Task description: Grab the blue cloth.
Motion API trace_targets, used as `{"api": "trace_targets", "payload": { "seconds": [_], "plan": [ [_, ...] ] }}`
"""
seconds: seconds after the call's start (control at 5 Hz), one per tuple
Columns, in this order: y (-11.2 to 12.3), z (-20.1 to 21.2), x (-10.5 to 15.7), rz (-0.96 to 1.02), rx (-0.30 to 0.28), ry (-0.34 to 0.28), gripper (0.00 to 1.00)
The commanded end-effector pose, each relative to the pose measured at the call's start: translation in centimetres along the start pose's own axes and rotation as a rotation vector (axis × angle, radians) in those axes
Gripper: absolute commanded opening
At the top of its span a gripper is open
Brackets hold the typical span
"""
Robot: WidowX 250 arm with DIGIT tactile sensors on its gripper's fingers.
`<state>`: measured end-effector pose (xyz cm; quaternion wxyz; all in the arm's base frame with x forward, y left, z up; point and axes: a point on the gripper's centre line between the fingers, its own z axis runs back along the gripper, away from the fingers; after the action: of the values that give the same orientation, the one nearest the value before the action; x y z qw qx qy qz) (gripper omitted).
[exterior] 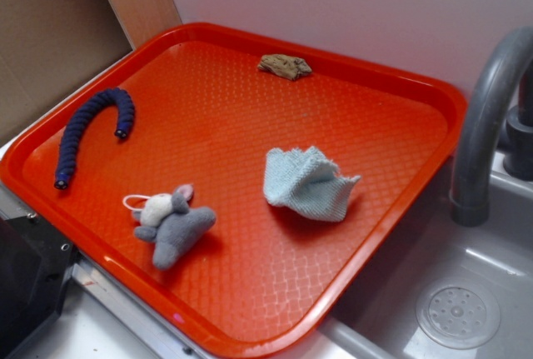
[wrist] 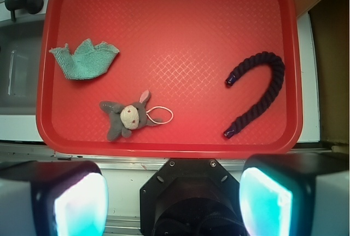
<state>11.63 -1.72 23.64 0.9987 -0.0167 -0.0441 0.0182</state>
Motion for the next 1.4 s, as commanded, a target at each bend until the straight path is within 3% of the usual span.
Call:
{"api": "trace_targets", "payload": {
  "seconds": [0.0, 0.2, 0.4, 0.6, 1.2],
  "plan": [
    [0.0, 0.0, 0.0, 0.000, 0.000, 0.000, 1.00],
    [-4.9, -3.2, 1.3, -0.246, -0.103, -0.053, 1.00],
    [-6.6, -6.0, 2.9, -0.500, -0.178, -0.164, 1.00],
    [-6.2, -7.7, 3.0, -0.746, -0.242, -0.186, 1.00],
    [-6.2, -7.7, 3.0, -0.746, -0.242, -0.186, 1.00]
  ]
}}
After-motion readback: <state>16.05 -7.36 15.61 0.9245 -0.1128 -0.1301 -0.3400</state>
